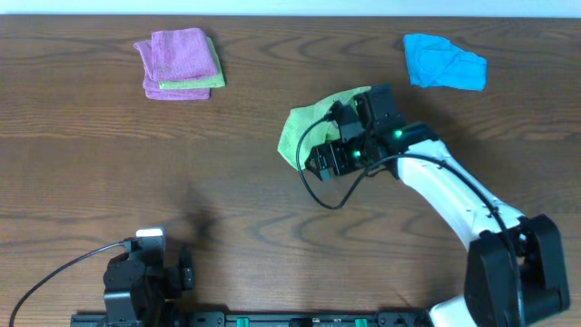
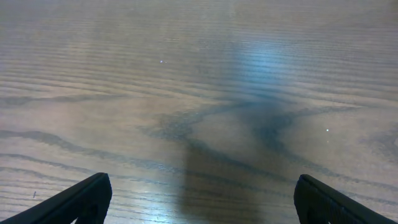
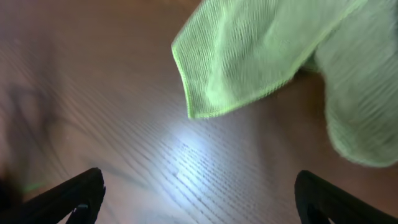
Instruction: Fold the cloth
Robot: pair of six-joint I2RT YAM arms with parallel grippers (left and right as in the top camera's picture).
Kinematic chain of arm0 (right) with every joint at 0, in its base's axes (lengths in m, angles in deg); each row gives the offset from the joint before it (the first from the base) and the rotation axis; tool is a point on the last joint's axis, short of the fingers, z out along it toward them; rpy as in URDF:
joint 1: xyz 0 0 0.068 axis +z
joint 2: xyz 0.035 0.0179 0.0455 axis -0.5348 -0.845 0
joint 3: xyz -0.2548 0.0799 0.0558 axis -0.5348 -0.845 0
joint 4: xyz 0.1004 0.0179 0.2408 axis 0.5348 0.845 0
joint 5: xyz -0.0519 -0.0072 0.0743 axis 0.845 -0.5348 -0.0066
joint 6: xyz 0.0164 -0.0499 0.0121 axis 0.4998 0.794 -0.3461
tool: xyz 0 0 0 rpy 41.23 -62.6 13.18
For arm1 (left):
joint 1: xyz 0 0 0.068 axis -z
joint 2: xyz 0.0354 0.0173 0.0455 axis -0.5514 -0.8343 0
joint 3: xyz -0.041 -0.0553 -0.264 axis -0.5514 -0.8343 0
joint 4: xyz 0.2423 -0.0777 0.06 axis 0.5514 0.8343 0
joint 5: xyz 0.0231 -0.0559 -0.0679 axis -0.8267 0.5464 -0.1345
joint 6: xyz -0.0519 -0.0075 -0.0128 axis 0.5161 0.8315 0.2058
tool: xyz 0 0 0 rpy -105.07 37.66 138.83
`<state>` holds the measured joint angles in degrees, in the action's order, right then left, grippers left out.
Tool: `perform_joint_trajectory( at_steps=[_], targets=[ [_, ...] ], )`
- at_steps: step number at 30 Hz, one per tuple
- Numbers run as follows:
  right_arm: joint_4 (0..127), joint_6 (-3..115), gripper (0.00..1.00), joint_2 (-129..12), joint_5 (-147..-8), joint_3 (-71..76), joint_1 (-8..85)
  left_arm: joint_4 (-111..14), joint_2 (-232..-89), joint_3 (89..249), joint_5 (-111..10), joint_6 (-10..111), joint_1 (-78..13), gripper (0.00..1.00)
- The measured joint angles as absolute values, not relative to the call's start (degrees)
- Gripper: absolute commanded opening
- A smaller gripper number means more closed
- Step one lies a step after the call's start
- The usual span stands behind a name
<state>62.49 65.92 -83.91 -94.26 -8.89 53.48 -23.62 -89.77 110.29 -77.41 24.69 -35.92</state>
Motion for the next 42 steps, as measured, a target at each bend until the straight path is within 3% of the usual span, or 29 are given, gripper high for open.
perform_joint_trajectory(
  at_steps=[4, 14, 24, 30, 32, 33, 35, 42],
  targets=[
    [56.8, 64.0, 0.82, -84.0, -95.1, -12.4, 53.5, -23.6, -89.8, 110.3, -77.4, 24.7, -35.9, 0.95],
    [46.4, 58.7, 0.81, -91.2, -98.4, -13.2, 53.5, -23.6, -89.8, 110.3, -77.4, 24.7, -35.9, 0.95],
    [38.1, 54.9, 0.66, -94.9, -99.0, -13.5, 53.7, -23.6, -89.8, 110.3, -77.4, 24.7, -35.9, 0.95],
    [34.1, 52.6, 0.61, -98.5, -99.6, -13.5, 55.6, -23.7, -89.8, 110.3, -78.0, 24.7, -35.9, 0.95],
    [33.1, 52.2, 0.51, -98.9, -99.9, -13.4, 56.1, -23.7, -89.8, 110.3, -78.0, 24.7, -35.9, 0.95],
    [32.8, 52.0, 0.4, -99.1, -99.8, -13.4, 56.3, -23.7, -89.8, 110.3, -78.1, 24.7, -35.9, 0.95],
    [31.9, 51.3, 0.04, -99.9, -99.7, -13.5, 56.6, -23.7, -89.8, 110.3, -78.1, 24.7, -35.9, 0.95],
    [31.4, 50.9, 0.01, -99.8, -100.3, -13.5, 56.7, -23.8, -89.8, 110.3, -78.1, 24.7, -35.9, 0.95]
  ],
)
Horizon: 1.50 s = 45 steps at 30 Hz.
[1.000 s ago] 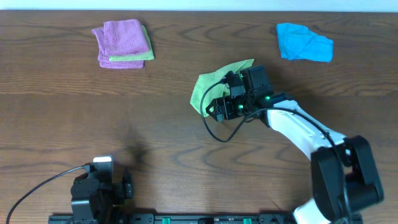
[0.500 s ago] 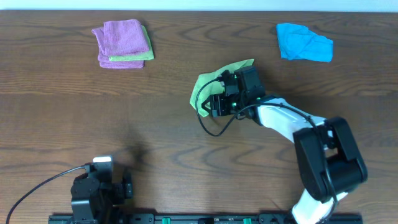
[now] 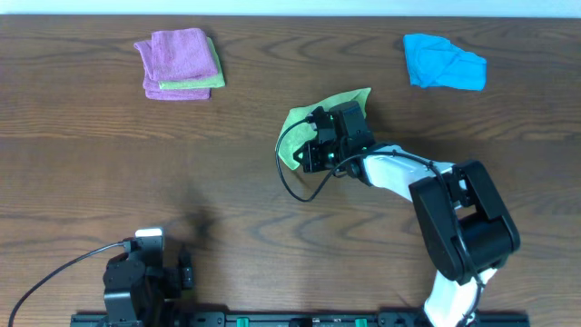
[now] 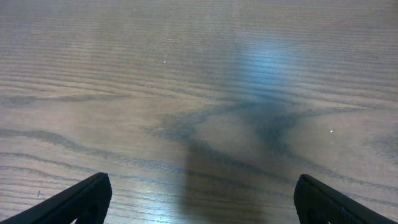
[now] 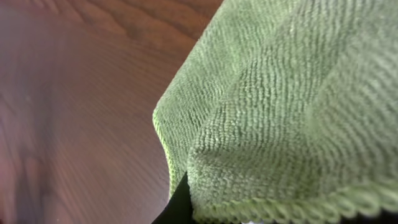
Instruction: Fold the cloth
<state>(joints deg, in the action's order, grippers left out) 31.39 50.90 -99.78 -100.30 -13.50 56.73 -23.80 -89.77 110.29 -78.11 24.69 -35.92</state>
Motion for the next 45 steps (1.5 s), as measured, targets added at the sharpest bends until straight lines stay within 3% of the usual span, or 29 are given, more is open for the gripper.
perform_joint_trajectory(
  at_steps=[14, 31, 40, 45],
  targets=[
    [60.8, 57.9, 0.01, -71.3, -95.6, -13.4, 57.0, -27.3, -89.8, 109.4, -75.7, 24.5, -35.9, 0.95],
    [48.2, 60.9, 0.01, -71.7, -92.1, -7.8, 58.4, -28.5, -89.8, 109.3, -67.4, 24.7, -35.9, 0.95],
    [50.6, 61.6, 0.01, -82.4, -93.9, 7.5, 66.4, -29.3, -89.8, 109.3, -67.4, 24.7, -35.9, 0.95],
    [55.4, 63.2, 0.01, -82.7, -91.4, 10.4, 66.1, -29.4, -89.8, 109.3, -67.4, 24.8, -35.9, 0.95]
  ],
)
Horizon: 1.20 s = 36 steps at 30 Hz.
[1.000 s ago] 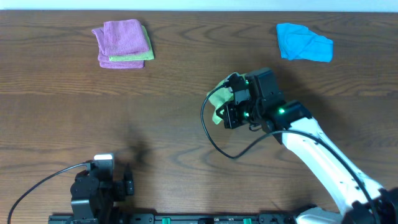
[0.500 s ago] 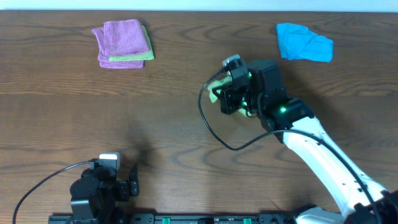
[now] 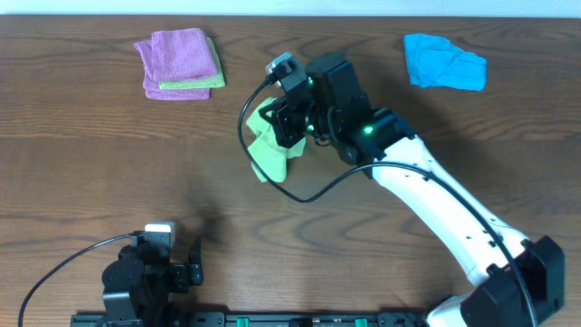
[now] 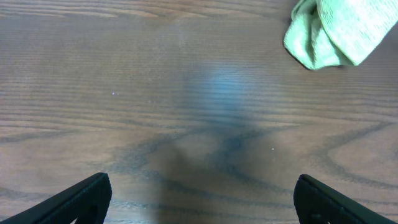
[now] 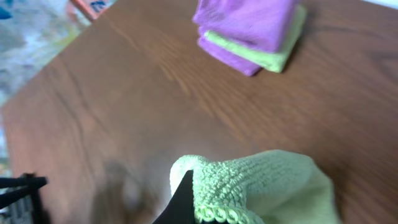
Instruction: Fold the cloth
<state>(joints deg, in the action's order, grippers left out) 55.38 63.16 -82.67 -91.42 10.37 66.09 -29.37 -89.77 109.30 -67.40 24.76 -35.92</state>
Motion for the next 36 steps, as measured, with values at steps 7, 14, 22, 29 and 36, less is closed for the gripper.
perform_joint_trajectory(
  at_steps=[7, 14, 22, 29, 36],
  targets=[
    [54.3, 67.2, 0.01, -84.3, -81.7, 10.6, 62.0, -29.4, -89.8, 109.3, -67.4, 24.7, -35.9, 0.95],
    [50.4, 69.7, 0.5, -93.9, -68.2, 10.9, 52.3, -29.4, -89.8, 109.3, -67.4, 24.7, -35.9, 0.95],
    [53.4, 67.8, 0.81, -92.1, -61.8, 10.9, 48.0, -29.4, -89.8, 109.3, -67.4, 24.7, -35.9, 0.95],
    [68.9, 64.5, 0.87, -89.7, -70.9, 11.3, 48.1, -29.8, -89.8, 109.2, -66.9, 24.9, -35.9, 0.95],
    [75.2, 61.3, 0.88, -89.7, -79.1, 8.6, 46.8, -39.3, -90.1, 109.1, -62.1, 29.3, -35.9, 0.95]
  ],
)
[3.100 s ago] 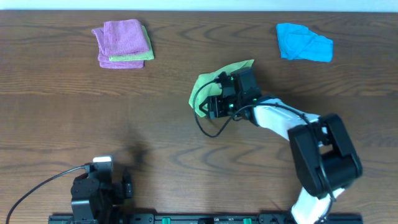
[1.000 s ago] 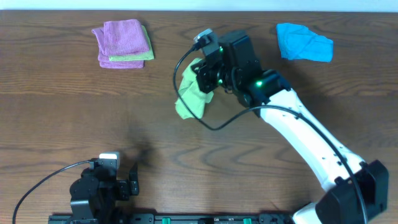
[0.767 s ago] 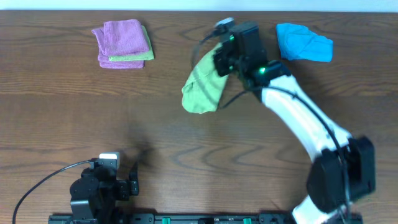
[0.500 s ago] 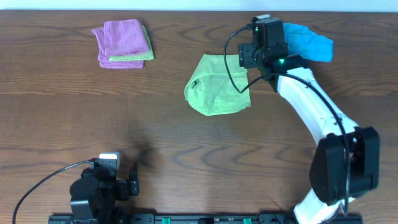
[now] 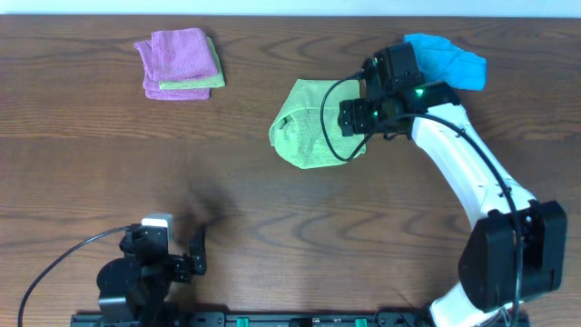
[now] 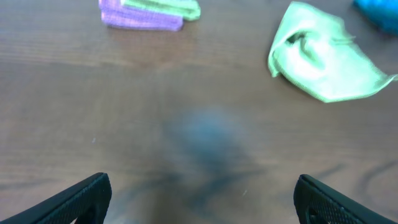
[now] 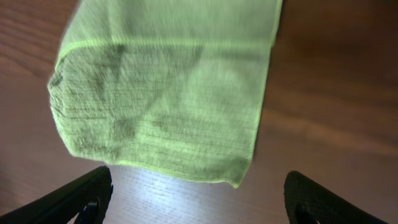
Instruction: Fold the cloth
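The light green cloth (image 5: 313, 123) lies spread out, mostly flat, in the middle of the table, with a rumpled fold along its left edge (image 7: 68, 106). My right gripper (image 7: 196, 199) hovers open just off the cloth's right edge (image 5: 352, 120), and nothing is between its fingers (image 7: 93, 193). My left gripper (image 6: 199, 202) is open and empty low over bare wood at the near left. From there the green cloth (image 6: 320, 59) shows far off at the upper right.
A folded purple and green stack (image 5: 179, 62) sits at the far left. A crumpled blue cloth (image 5: 449, 62) lies at the far right, partly behind my right arm. The left arm's base (image 5: 145, 277) is at the table's near edge.
The right gripper held the cloth bunched and lifted left of centre. Now the cloth lies spread on the table and the gripper is open at its right edge. The left wrist view now takes in more of the far table.
The right gripper was open beside the crumpled green cloth. Then it was shut on the cloth's edge. Then it held the cloth hanging in the air further left. Now the cloth is laid out flat and released. The left gripper stayed open throughout.
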Robot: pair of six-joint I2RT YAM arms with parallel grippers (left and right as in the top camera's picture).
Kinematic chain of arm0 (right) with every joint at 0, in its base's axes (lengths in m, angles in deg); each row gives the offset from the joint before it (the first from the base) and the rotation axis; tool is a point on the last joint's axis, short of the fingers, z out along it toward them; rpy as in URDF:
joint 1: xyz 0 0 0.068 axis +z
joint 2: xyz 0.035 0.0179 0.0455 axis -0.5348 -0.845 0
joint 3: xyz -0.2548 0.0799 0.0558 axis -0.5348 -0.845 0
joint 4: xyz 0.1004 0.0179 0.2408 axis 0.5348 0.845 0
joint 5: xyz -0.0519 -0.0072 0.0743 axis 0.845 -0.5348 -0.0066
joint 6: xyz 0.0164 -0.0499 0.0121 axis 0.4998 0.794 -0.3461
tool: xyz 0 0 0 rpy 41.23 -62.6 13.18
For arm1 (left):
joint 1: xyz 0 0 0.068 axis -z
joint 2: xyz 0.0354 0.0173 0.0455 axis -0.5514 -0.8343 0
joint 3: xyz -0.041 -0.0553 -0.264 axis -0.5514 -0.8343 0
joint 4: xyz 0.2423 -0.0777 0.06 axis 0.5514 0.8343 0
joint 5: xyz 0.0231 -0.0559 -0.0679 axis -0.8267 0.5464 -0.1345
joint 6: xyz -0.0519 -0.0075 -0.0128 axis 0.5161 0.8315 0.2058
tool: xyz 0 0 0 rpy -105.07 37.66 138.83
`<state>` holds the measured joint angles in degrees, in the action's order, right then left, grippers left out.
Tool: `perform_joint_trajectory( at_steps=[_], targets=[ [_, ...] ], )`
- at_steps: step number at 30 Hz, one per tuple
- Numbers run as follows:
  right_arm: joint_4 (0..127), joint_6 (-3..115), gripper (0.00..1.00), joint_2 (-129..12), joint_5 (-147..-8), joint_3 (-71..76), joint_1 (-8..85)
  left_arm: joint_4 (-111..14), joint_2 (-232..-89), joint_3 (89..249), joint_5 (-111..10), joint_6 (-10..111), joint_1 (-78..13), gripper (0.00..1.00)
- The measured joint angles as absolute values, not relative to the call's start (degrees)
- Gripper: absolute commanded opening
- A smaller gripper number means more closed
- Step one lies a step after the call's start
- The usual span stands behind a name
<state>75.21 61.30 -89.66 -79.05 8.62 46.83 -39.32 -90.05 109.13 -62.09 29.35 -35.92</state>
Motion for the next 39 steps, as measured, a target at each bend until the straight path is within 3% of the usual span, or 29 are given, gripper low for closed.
perform_joint_trajectory(
  at_steps=[7, 22, 39],
  targets=[
    [70.9, 57.0, 0.85, -89.7, -86.1, -2.0, 41.6, -40.2, -100.9, 112.2, -60.1, 34.3, -35.9, 0.95],
    [59.0, 49.0, 0.77, -89.6, -89.5, -9.7, 41.5, -42.1, -146.6, 135.2, -48.9, 37.8, -35.9, 0.95],
    [52.1, 43.9, 0.7, -92.9, -90.4, -10.9, 41.5, -59.5, -170.8, 135.4, -38.9, 60.4, -35.9, 0.95]
  ],
)
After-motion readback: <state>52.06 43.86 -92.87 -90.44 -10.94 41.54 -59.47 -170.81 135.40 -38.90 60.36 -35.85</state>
